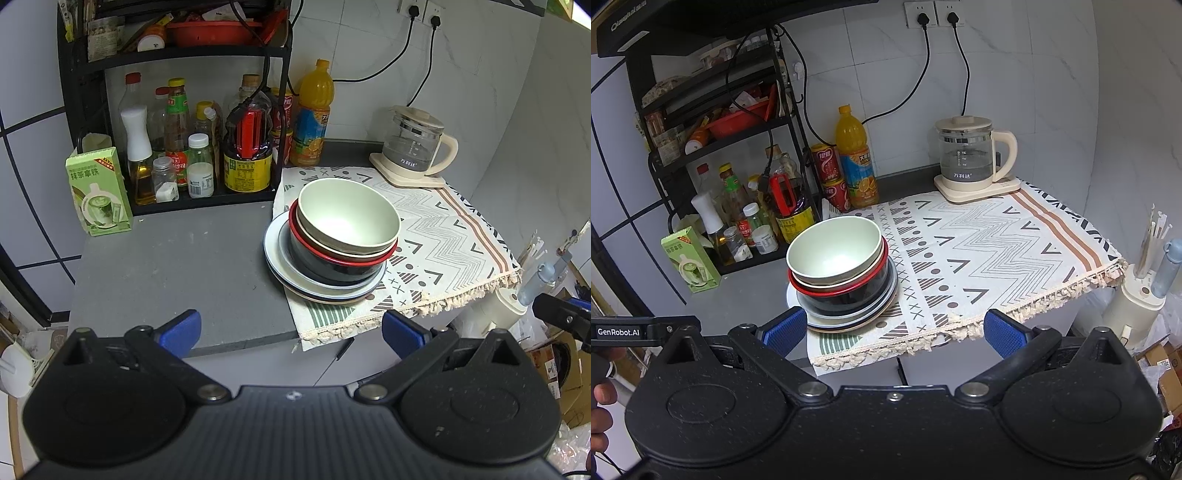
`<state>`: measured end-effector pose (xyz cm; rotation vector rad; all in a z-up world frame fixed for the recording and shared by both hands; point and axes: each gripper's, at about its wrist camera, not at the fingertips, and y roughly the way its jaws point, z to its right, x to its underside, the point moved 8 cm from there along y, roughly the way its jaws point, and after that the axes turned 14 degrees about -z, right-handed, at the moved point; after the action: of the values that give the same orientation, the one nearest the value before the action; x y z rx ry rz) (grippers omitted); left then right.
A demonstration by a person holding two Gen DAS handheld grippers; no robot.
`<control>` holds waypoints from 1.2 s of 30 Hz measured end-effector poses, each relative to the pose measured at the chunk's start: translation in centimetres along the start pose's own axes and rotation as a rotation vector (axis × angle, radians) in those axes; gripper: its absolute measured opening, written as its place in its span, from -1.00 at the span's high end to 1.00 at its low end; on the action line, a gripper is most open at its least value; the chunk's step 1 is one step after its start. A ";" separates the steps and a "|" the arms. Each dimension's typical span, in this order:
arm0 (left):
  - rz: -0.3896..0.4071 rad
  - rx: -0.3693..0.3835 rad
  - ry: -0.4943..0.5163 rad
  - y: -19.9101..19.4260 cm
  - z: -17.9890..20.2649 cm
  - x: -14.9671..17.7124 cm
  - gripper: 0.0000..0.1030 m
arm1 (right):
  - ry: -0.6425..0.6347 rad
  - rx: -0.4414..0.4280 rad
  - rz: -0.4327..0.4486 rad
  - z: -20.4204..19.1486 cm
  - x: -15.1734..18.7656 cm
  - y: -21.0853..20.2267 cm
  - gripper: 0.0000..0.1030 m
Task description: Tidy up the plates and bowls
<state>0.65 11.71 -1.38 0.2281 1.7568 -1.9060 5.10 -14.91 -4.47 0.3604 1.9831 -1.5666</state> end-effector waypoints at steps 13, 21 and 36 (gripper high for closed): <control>-0.008 0.001 -0.001 0.4 -0.5 -0.1 -1.00 | 0.002 -0.001 -0.012 -0.6 0.1 0.8 -0.99; -0.009 -0.001 -0.008 0.6 -0.7 -0.4 -1.00 | -0.006 -0.002 -0.012 -0.8 -0.1 0.9 -0.99; 0.003 -0.003 0.004 0.2 -0.7 -1.0 -1.00 | 0.004 -0.011 -0.008 -0.9 -0.3 1.3 -0.99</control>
<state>1.47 12.67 -1.19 0.2338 1.7608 -1.9020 5.85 -13.63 -5.21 0.3518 1.9976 -1.5598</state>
